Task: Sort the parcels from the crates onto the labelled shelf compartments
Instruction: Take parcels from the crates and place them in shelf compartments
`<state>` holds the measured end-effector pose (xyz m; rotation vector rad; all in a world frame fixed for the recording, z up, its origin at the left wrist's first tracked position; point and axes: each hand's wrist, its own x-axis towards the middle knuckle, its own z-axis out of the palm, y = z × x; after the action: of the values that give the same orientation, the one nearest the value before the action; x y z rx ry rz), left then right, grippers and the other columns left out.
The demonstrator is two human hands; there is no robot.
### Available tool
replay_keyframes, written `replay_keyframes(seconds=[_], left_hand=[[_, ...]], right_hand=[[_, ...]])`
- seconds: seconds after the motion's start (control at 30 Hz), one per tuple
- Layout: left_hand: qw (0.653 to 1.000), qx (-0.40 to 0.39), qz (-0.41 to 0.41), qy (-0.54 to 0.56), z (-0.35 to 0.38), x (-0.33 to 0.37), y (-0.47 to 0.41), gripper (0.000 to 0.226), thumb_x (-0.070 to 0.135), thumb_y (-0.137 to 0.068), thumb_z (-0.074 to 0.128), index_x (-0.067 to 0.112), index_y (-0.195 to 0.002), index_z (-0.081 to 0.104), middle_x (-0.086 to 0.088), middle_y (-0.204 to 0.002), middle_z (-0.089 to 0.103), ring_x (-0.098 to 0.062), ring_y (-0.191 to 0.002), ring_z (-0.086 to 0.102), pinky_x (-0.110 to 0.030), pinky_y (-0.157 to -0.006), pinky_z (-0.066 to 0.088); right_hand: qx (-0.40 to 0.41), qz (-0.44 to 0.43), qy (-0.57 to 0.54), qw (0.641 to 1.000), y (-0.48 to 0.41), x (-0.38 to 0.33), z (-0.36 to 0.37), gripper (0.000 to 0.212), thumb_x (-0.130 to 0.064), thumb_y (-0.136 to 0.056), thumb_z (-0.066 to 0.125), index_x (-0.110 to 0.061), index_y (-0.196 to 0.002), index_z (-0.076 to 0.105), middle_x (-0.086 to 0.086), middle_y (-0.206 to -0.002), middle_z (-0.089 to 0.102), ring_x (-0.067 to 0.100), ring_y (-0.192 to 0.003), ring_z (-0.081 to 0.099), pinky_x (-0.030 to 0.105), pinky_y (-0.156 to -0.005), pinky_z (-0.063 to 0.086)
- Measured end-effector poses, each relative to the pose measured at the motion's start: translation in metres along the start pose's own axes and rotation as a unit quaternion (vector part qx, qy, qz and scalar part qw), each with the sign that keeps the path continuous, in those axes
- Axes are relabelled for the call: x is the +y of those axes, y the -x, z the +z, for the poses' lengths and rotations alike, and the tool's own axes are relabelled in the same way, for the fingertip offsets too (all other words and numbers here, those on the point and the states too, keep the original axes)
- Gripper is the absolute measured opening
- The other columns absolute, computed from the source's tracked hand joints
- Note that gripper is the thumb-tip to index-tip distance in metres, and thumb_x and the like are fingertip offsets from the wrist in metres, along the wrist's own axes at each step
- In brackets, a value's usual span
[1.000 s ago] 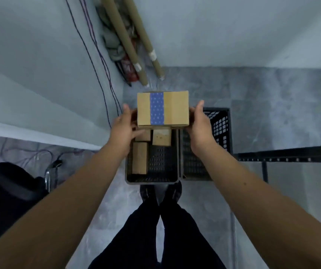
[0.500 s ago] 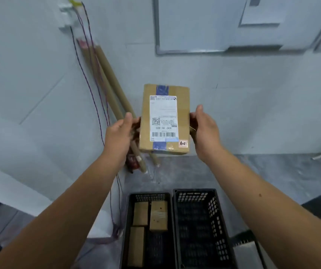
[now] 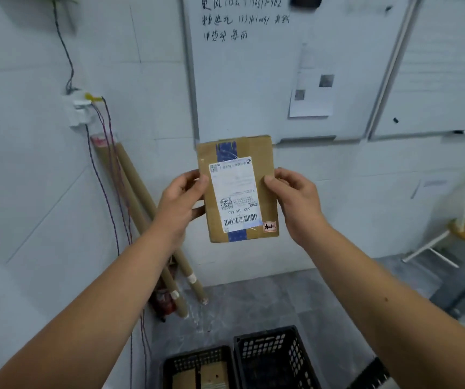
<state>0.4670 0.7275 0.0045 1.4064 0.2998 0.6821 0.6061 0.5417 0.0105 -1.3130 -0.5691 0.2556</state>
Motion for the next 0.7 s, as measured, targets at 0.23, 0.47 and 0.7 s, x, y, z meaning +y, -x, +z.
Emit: replay_keyframes(seconds=[0.23,0.47,0.7], left_hand=[[0.995,-0.069,-0.028,0.069,-0.011,0.033,-0.027,0.055,0.046,-0.082,0.077,0.034,-0.132,0.057,0.003,-0.120,0.076,-0.025,-0.106,0.072,-0.051,-0.081,0.062],[0.991,-0.086,-0.031,0.101,-0.016,0.044,-0.034,0.072,0.051,-0.083,0.081,0.042,-0.145,0.044,0.001,-0.126,0.074,-0.036,-0.109,0.073,-0.057,-0.086,0.062],[0.967,-0.072,-0.074,0.234,-0.018,0.045,-0.034,0.067,0.046,-0.087,0.078,0.030,-0.145,0.049,-0.011,-0.132,0.071,-0.044,-0.110,0.073,-0.060,-0.089,0.060]], right_hand=[[-0.088,-0.030,0.135,0.986,-0.008,-0.055,0.010,0.057,-0.047,-0.077,0.081,-0.042,-0.132,0.066,-0.007,-0.141,0.064,0.017,-0.136,0.056,0.046,-0.110,0.050],[-0.113,-0.029,0.183,0.976,-0.004,-0.090,0.013,0.088,-0.017,-0.072,0.087,-0.061,-0.139,0.051,-0.009,-0.153,0.048,0.017,-0.145,0.041,0.044,-0.102,0.053],[-0.052,0.019,0.033,0.998,-0.003,-0.068,0.029,0.119,-0.019,-0.067,0.095,-0.047,-0.157,0.023,0.001,-0.143,0.060,0.026,-0.124,0.068,0.059,-0.107,0.051]])
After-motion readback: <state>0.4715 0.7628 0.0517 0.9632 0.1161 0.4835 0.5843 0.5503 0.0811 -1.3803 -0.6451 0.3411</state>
